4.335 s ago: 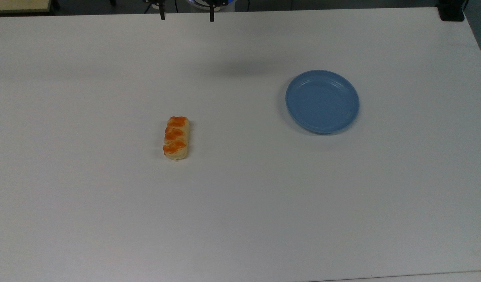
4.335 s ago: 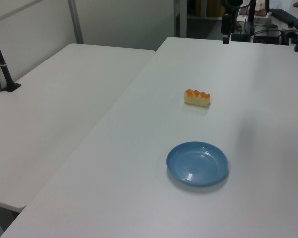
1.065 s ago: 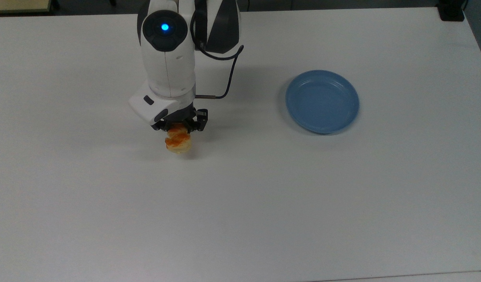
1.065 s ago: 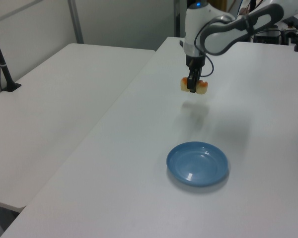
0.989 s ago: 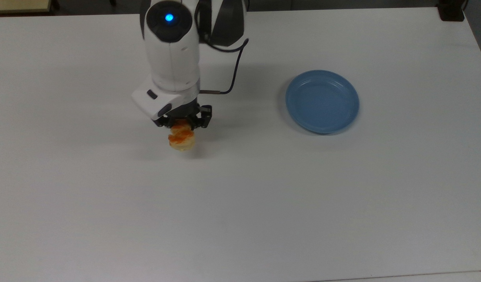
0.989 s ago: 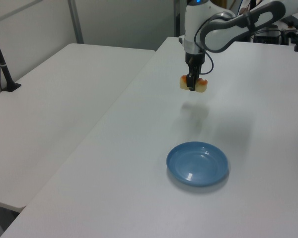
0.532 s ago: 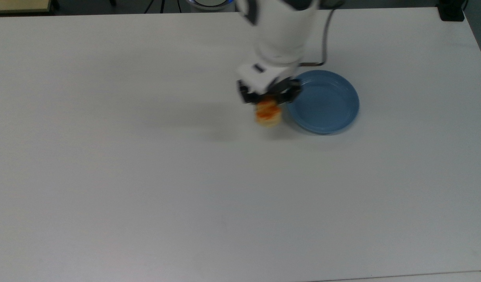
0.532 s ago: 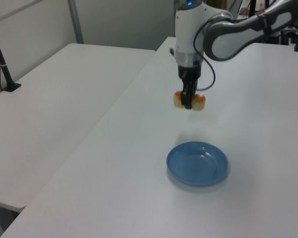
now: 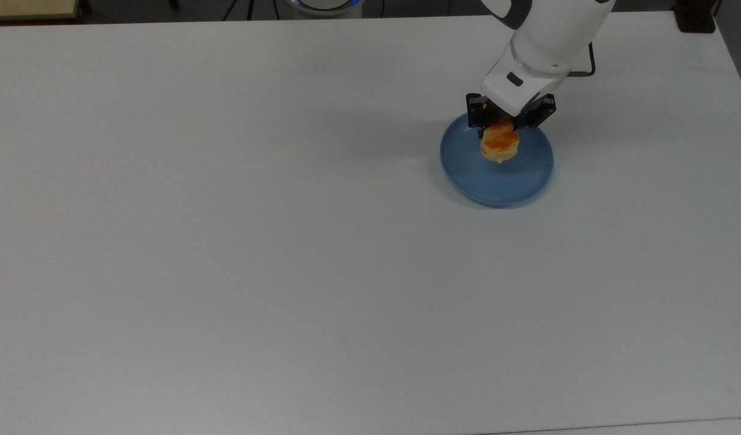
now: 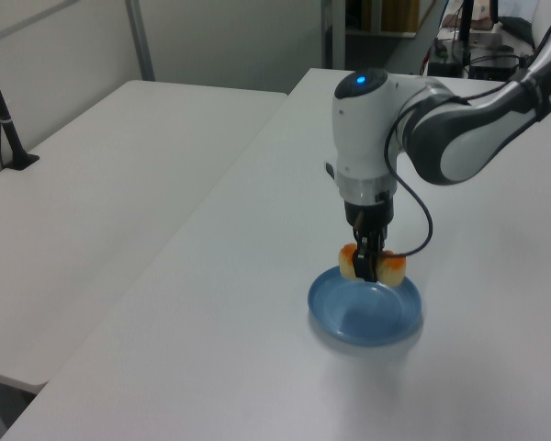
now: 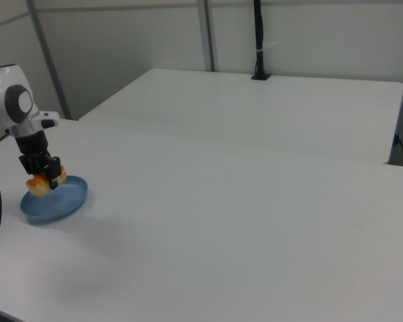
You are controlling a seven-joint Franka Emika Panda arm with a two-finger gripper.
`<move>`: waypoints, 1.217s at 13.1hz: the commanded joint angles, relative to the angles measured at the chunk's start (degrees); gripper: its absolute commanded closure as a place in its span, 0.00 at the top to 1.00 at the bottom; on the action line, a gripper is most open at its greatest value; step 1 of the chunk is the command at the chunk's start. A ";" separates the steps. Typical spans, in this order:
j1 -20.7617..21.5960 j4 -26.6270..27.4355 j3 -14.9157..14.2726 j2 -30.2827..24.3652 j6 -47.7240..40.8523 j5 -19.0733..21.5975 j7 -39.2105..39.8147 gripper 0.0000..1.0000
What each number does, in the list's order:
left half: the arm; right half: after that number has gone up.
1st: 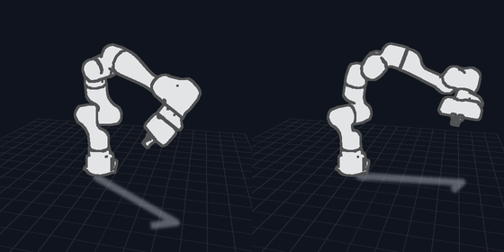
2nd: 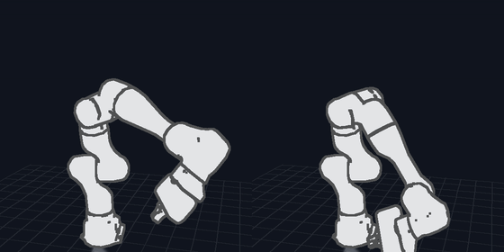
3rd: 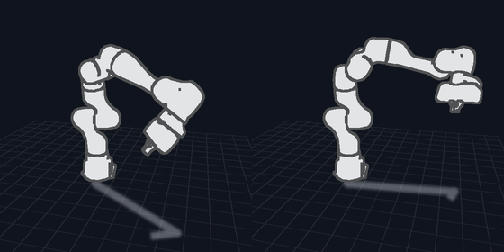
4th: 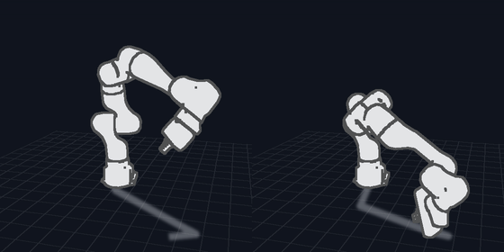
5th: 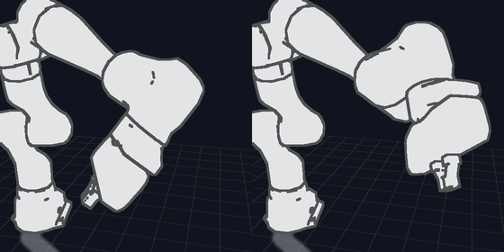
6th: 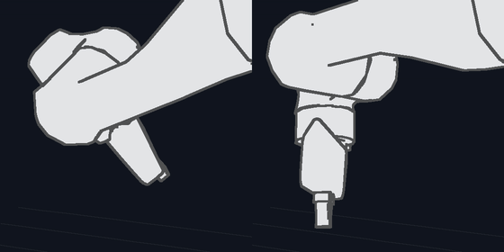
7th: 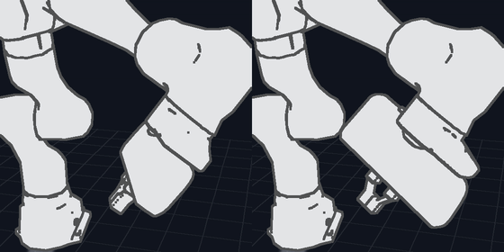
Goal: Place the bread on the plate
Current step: 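Lift the bread roll and carry it over the blue plate, then lower the bread roll onto the plate and open the gripper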
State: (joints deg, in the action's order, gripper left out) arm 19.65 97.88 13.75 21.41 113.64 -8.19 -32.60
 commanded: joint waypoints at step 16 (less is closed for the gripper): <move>-0.22 -0.66 -0.48 -0.21 4.94 -3.77 -1.06 1.00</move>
State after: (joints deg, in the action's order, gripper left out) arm 19.64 97.27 13.55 26.08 121.12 -10.72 -33.02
